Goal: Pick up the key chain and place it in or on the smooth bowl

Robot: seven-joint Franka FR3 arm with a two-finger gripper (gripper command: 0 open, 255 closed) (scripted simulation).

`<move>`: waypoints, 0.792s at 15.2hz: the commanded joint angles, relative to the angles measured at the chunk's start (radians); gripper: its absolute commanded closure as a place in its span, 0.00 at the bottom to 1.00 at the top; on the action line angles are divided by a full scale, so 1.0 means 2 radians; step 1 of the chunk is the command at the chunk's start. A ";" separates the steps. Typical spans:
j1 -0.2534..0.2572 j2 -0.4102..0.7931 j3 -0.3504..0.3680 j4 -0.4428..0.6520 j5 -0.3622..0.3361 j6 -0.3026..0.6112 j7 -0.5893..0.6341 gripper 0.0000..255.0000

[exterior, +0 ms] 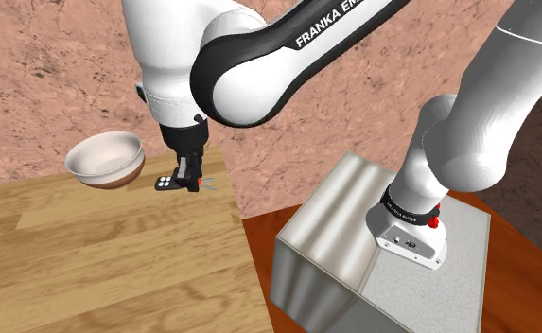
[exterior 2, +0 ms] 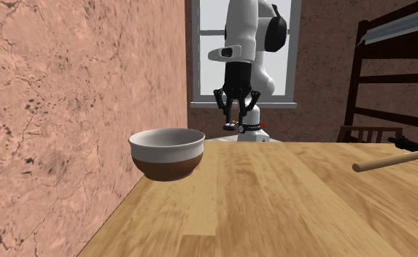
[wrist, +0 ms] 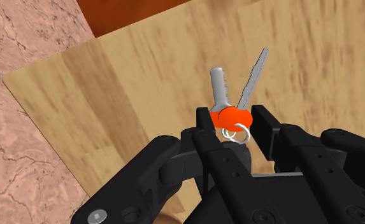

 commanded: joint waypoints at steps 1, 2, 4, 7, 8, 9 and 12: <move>0.000 -0.005 -0.001 0.009 0.003 -0.014 -0.003 1.00; 0.000 -0.008 -0.001 0.013 0.004 -0.021 -0.004 1.00; 0.000 -0.014 -0.002 0.021 0.007 -0.034 -0.007 1.00; 0.000 -0.022 -0.003 0.034 0.011 -0.054 -0.010 1.00; 0.000 -0.024 -0.003 0.038 0.012 -0.061 -0.011 1.00; 0.000 -0.026 -0.003 0.043 0.013 -0.067 -0.012 1.00; 0.000 -0.032 -0.004 0.057 0.016 -0.087 -0.014 1.00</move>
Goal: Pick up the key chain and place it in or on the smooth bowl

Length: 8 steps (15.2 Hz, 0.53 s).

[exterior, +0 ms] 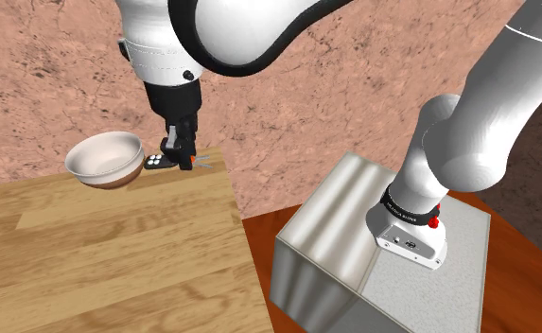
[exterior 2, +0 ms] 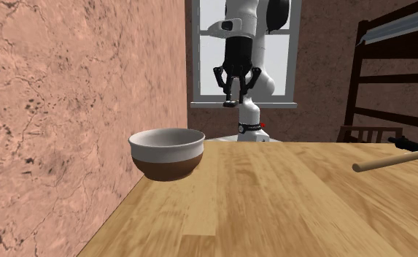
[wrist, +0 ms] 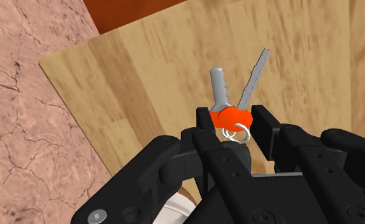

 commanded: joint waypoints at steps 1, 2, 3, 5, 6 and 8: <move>0.000 -0.004 -0.001 0.009 0.002 -0.013 -0.001 1.00; 0.000 -0.006 -0.001 0.014 0.002 -0.020 -0.002 1.00; 0.000 -0.007 -0.001 0.018 0.003 -0.025 -0.003 1.00; -0.006 0.030 -0.003 0.059 -0.012 -0.031 -0.003 1.00; -0.008 0.049 -0.004 0.080 -0.020 -0.035 -0.003 1.00; -0.010 0.088 -0.006 0.125 -0.035 -0.044 -0.003 1.00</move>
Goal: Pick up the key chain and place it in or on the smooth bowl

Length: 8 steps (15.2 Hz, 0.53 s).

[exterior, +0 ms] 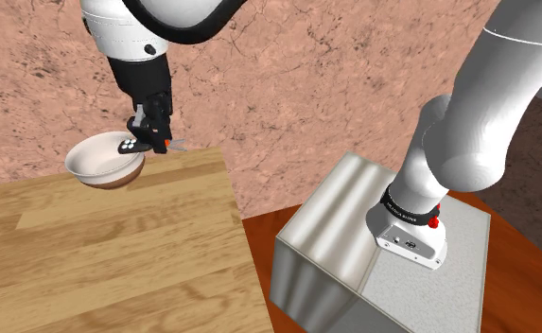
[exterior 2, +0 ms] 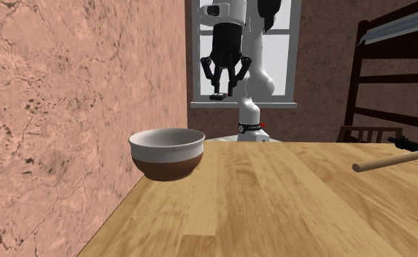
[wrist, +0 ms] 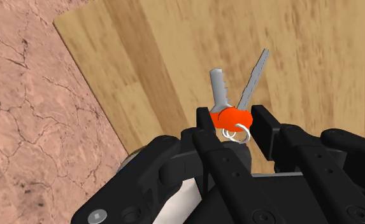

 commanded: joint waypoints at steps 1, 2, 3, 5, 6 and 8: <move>-0.002 0.039 -0.003 0.046 -0.015 -0.010 -0.001 1.00; -0.002 0.058 -0.004 0.071 -0.022 -0.016 -0.001 1.00; -0.001 0.078 -0.006 0.097 -0.029 -0.024 -0.002 1.00; 0.002 0.119 -0.010 0.152 -0.043 -0.040 -0.004 1.00; 0.004 0.141 -0.012 0.182 -0.049 -0.050 -0.005 1.00; 0.010 0.186 -0.016 0.247 -0.062 -0.072 -0.009 1.00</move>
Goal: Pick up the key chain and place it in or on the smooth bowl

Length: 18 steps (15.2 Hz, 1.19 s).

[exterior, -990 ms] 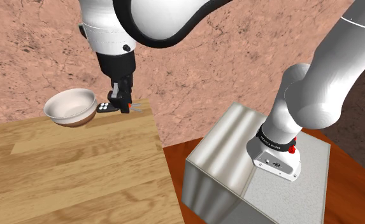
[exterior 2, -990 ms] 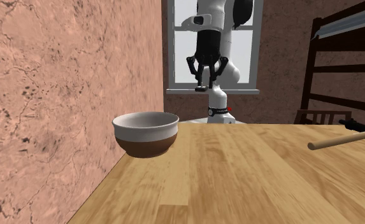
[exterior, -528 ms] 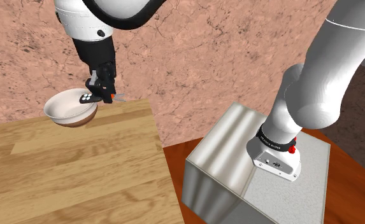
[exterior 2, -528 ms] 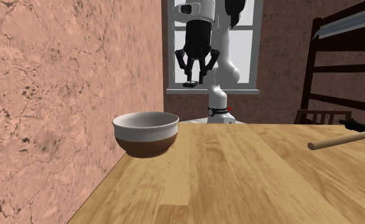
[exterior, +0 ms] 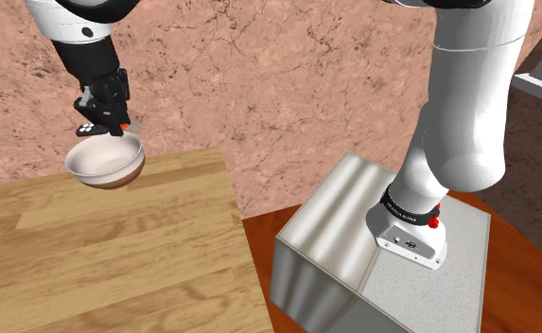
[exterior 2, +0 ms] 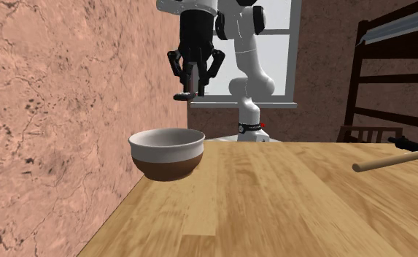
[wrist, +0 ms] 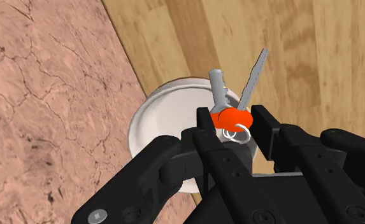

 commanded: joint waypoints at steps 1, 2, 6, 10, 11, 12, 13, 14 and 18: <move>0.007 0.046 -0.005 0.067 -0.012 -0.023 -0.004 1.00; 0.012 0.071 -0.007 0.107 -0.018 -0.038 -0.007 1.00; 0.033 0.160 -0.018 0.246 -0.035 -0.088 -0.020 1.00; 0.027 0.153 -0.018 0.207 -0.034 -0.056 -0.017 1.00; 0.026 0.152 -0.018 0.199 -0.034 -0.049 -0.016 1.00; 0.025 0.151 -0.018 0.191 -0.034 -0.042 -0.015 1.00; 0.024 0.151 -0.018 0.183 -0.034 -0.035 -0.015 1.00; 0.023 0.151 -0.018 0.176 -0.035 -0.028 -0.014 1.00; 0.020 0.151 -0.019 0.149 -0.036 -0.001 -0.011 1.00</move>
